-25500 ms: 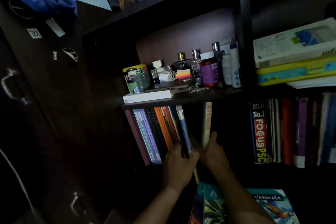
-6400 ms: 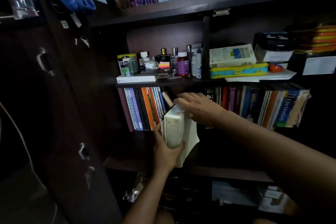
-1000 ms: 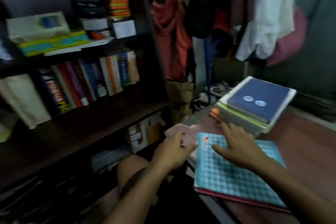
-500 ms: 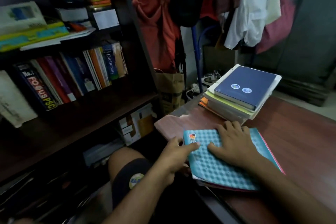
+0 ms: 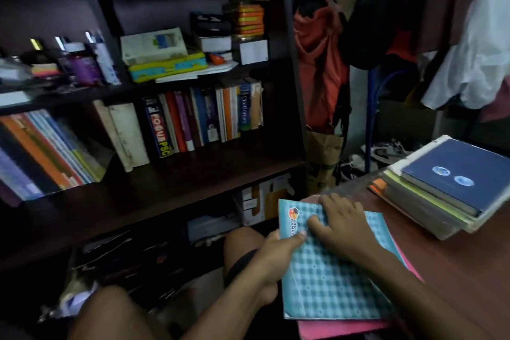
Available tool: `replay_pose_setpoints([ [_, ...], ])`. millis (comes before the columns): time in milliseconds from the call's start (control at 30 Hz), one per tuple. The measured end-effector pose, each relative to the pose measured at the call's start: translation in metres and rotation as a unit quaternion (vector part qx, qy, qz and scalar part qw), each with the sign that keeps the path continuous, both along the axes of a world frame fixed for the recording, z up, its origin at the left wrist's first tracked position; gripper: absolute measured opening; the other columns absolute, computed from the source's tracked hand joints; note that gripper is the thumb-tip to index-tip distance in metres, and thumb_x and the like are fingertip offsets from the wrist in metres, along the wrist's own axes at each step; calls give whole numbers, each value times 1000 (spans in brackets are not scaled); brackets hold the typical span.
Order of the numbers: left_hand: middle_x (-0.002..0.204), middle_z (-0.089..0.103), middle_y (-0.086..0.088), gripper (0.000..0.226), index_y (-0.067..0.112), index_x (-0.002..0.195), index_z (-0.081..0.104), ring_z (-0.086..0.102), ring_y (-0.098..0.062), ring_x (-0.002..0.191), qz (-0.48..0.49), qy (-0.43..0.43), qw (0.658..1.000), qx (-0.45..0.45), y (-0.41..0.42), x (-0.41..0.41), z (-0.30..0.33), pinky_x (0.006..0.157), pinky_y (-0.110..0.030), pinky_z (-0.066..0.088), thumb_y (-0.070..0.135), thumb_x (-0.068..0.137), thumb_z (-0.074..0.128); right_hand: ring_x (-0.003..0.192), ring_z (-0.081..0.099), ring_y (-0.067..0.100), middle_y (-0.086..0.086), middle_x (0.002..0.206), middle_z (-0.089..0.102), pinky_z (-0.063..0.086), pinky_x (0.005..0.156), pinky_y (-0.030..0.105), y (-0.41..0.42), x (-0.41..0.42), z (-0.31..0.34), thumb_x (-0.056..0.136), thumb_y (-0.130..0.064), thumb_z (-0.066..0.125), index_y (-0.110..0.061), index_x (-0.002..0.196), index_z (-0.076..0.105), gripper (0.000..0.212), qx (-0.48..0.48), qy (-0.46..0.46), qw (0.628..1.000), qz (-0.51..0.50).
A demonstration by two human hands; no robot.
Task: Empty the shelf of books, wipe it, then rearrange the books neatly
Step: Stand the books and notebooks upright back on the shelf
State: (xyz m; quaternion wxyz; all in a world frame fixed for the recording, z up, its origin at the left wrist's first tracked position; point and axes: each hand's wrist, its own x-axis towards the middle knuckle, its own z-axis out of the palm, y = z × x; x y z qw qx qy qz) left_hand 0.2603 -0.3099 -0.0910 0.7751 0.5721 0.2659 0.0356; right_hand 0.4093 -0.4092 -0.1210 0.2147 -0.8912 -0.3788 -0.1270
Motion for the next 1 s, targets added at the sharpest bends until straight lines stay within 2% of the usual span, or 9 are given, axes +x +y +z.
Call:
replay_pose_setpoints([
  [233, 105, 76, -15, 29, 7, 124, 60, 75, -34, 94, 238, -127, 962, 52, 83, -43, 28, 85, -55, 60, 21, 99, 63, 105, 44, 19, -5, 114, 45, 37, 87, 38, 78, -39, 44, 77, -61, 50, -28, 119, 52, 53, 114, -3, 991, 73],
  [300, 102, 77, -13, 23, 9, 122, 60, 75, -34, 93, 331, -176, 923, 89, 103, -52, 37, 83, -57, 60, 17, 100, 63, 103, 49, 18, -8, 109, 47, 44, 87, 41, 104, -57, 54, 79, -64, 55, -32, 116, 49, 48, 142, 109, 979, 100],
  [400, 108, 75, -7, 30, 22, 125, 58, 74, -29, 94, 435, -247, 855, 140, 126, -64, 44, 76, -49, 62, 10, 98, 64, 94, 63, 14, -2, 108, 58, 56, 81, 46, 146, -84, 86, 87, -56, 67, -29, 122, 44, 50, 189, 421, 871, 168],
  [500, 117, 70, -5, 49, 30, 130, 47, 72, -24, 99, 489, -278, 811, 159, 153, -78, 43, 77, -43, 61, 0, 95, 63, 88, 64, 7, -6, 108, 60, 50, 69, 31, 194, -102, 107, 92, -49, 66, -25, 132, 39, 53, 182, 493, 825, 208],
  [600, 127, 66, -5, 69, 36, 139, 42, 69, -24, 108, 532, -234, 802, 139, 189, -97, 28, 88, -46, 58, -8, 91, 63, 97, 59, 10, -5, 119, 53, 48, 76, 27, 239, -119, 98, 93, -40, 68, -21, 136, 44, 53, 125, 412, 863, 263],
  [667, 119, 70, -9, 57, 35, 127, 51, 71, -28, 101, 557, -178, 804, 108, 209, -112, 15, 85, -51, 60, -3, 89, 68, 112, 57, 15, 0, 131, 53, 47, 92, 27, 259, -124, 73, 91, -38, 71, -17, 138, 48, 56, 7, 334, 888, 317],
  [800, 96, 72, -11, 18, 19, 97, 58, 70, -27, 83, 558, -41, 822, 102, 243, -159, 0, 71, -43, 57, 20, 89, 74, 142, 30, 22, 5, 147, 33, 34, 113, 33, 275, -140, 42, 90, -44, 65, -21, 144, 44, 61, -179, 213, 878, 388],
  [867, 90, 72, -11, 21, 14, 89, 60, 69, -25, 79, 525, 9, 842, 126, 254, -178, -3, 67, -39, 56, 28, 87, 76, 147, 20, 24, 8, 154, 24, 32, 115, 40, 282, -141, 42, 92, -38, 61, -22, 147, 38, 61, -203, 195, 875, 394],
  [1000, 100, 72, -9, 34, 18, 103, 60, 70, -22, 85, 426, 112, 873, 209, 255, -191, 1, 60, -33, 59, 36, 82, 80, 148, 21, 29, 9, 158, 27, 32, 116, 40, 296, -135, 49, 91, -26, 60, -20, 146, 39, 59, -256, 154, 860, 414],
])
